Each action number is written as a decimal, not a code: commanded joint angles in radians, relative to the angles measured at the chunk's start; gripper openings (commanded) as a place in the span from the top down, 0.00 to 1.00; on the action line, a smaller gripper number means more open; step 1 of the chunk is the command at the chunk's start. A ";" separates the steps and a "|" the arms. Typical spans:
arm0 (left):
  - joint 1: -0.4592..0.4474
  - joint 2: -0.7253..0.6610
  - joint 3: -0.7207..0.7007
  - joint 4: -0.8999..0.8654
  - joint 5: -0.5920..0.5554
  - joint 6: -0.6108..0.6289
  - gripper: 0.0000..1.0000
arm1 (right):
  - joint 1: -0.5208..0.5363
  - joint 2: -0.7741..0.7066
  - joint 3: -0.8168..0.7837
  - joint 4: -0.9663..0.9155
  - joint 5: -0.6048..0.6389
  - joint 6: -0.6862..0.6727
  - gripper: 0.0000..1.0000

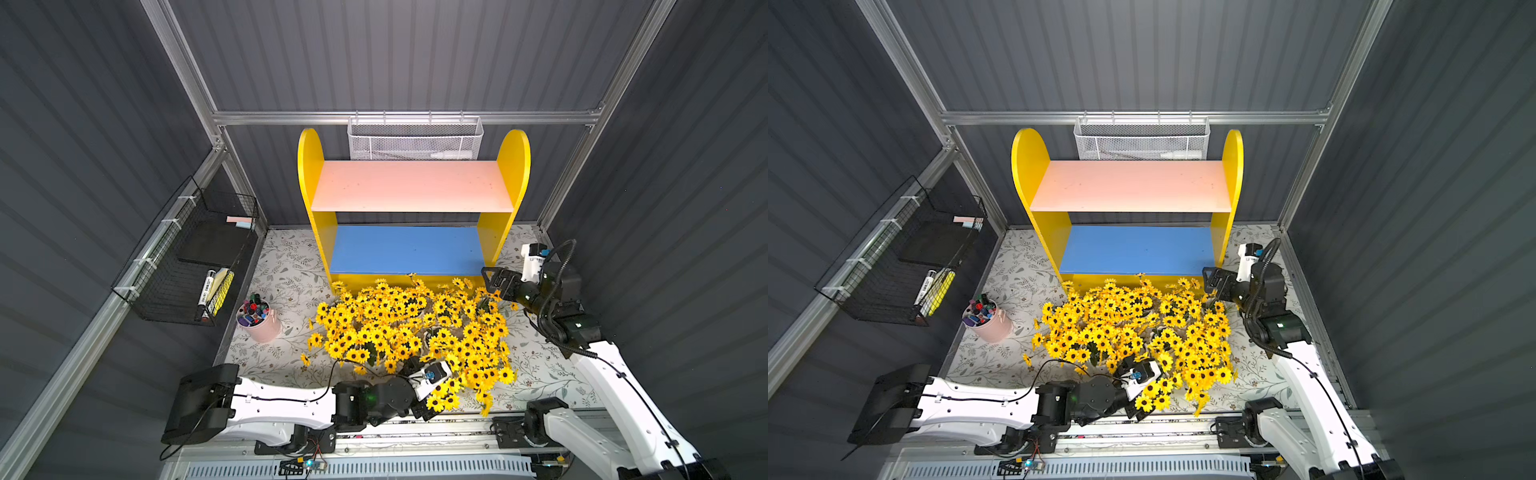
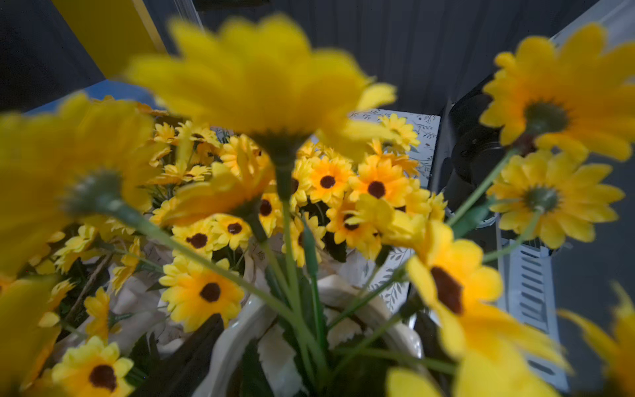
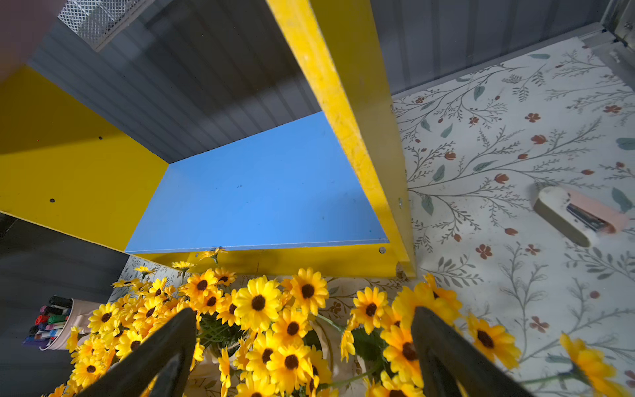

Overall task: Take the sunflower pots off the shelves
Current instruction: Place the sunflower pot at the center of the board.

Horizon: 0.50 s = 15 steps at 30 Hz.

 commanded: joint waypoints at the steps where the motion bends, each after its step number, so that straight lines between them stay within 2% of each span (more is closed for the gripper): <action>1: 0.001 0.031 -0.005 0.162 -0.061 -0.044 1.00 | -0.004 -0.013 -0.005 -0.008 0.008 -0.014 0.01; 6: 0.002 0.138 -0.024 0.284 -0.067 -0.060 1.00 | -0.005 -0.010 -0.010 -0.006 0.009 -0.015 0.01; 9: 0.006 0.203 -0.037 0.351 -0.116 -0.051 1.00 | -0.007 -0.010 -0.013 -0.008 0.009 -0.016 0.01; 15: 0.046 0.321 -0.070 0.520 -0.132 -0.070 1.00 | -0.008 -0.006 -0.008 -0.012 0.000 -0.025 0.01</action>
